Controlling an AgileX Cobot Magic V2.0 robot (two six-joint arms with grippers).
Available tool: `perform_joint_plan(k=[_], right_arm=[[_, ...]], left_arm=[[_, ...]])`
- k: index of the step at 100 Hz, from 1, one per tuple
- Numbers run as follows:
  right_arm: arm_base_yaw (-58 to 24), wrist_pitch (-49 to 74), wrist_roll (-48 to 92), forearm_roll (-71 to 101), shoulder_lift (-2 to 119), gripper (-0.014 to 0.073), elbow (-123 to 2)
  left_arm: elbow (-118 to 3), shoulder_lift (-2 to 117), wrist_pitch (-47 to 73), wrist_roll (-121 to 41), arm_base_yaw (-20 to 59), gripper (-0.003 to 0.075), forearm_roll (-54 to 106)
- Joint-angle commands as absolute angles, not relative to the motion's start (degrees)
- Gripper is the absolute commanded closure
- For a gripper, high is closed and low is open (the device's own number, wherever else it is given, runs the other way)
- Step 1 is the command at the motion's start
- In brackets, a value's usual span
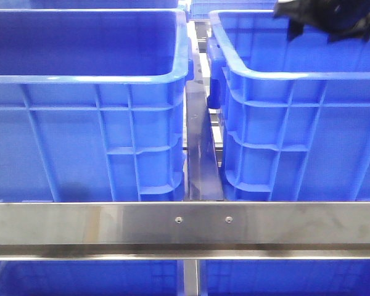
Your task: Pick red and yellow buttons and place in box
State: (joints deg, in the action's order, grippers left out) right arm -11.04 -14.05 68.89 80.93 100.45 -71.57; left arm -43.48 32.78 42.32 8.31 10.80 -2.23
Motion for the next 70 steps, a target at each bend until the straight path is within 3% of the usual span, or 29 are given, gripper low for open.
perform_joint_plan(k=[1, 70], right_arm=[[-11.0, -14.5, 70.6, 80.0, 93.4, 0.0062, -70.6], [-11.0, -3.9, 71.5, 80.0, 54.9, 0.0064, -44.7]], left_arm=[[-45.1, 32.9, 38.5, 8.8, 10.5, 0.0739, -2.2], [-45.1, 32.9, 38.5, 8.8, 10.5, 0.0739, -2.2]])
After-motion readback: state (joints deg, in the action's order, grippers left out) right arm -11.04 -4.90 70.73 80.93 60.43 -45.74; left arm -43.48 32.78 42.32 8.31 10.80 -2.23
